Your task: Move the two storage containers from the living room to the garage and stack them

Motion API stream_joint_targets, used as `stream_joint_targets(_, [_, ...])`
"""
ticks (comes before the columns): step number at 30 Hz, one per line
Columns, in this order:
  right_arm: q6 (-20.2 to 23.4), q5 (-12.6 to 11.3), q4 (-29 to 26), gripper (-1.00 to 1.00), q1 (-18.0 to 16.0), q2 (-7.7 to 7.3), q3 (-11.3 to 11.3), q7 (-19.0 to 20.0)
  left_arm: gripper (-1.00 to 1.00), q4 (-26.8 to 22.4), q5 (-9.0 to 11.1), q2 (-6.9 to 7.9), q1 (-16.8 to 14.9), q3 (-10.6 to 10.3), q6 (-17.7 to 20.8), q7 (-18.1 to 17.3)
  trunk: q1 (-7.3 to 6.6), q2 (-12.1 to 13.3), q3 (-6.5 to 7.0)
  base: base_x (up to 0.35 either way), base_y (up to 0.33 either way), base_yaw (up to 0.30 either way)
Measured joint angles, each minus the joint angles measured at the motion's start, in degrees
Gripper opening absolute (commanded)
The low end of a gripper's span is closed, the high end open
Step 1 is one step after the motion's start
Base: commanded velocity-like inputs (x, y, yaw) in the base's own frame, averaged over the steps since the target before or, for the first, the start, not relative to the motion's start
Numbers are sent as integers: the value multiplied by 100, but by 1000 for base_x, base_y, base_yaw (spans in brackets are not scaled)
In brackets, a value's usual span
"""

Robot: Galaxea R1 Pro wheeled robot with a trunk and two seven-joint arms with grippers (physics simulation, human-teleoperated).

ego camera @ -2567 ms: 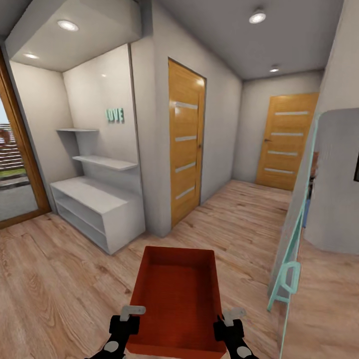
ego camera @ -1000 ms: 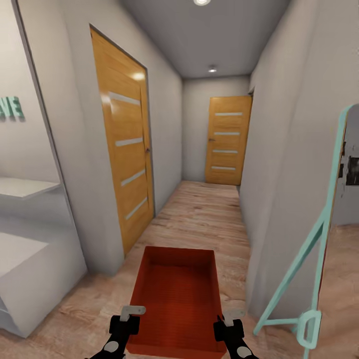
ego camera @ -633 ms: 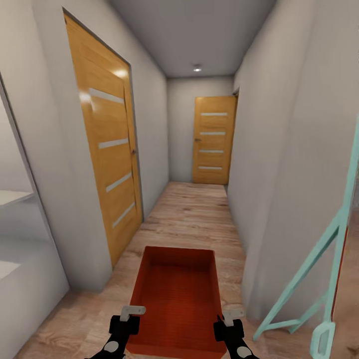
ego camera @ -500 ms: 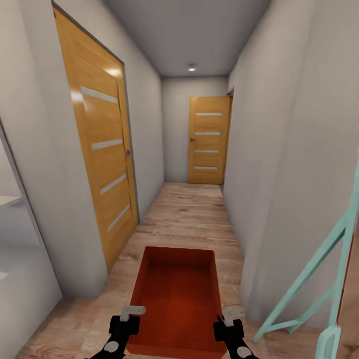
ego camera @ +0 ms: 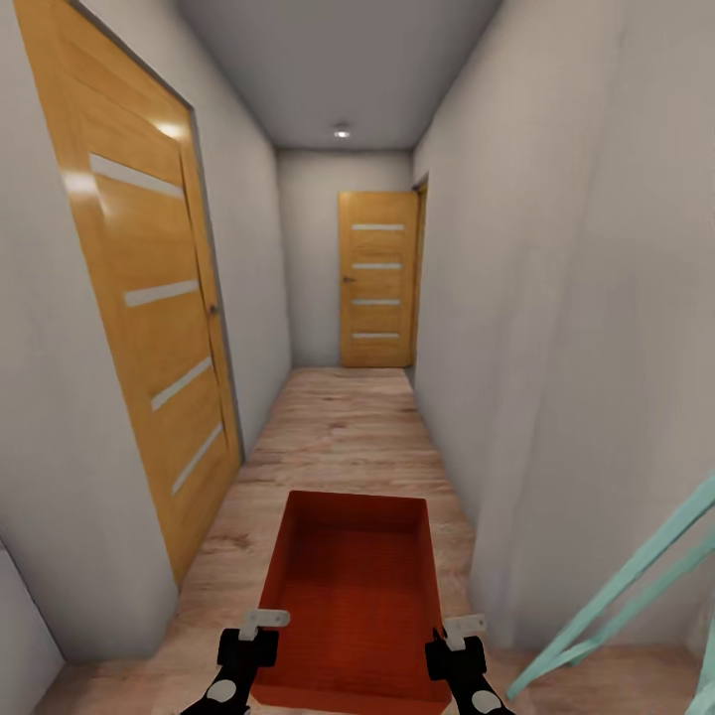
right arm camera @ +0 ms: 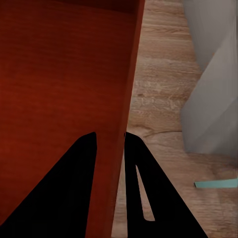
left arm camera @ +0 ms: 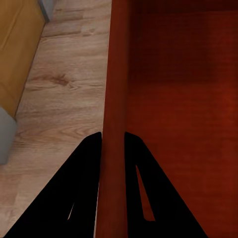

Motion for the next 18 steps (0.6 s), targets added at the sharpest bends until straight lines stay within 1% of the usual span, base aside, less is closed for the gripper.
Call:
stream_joint_targets(5, [0, 4, 1, -100, 1, 1, -1, 0, -100, 2, 2, 1, 3, 0, -3, 1, 0, 0, 0, 301, 266, -70])
stream_joint_targets(18, [-1, 27, 0, -100, 5, 3, -22, 0, -100, 4, -1, 2, 4, 0, -2, -1, 0, 0, 0, 301, 262, -4])
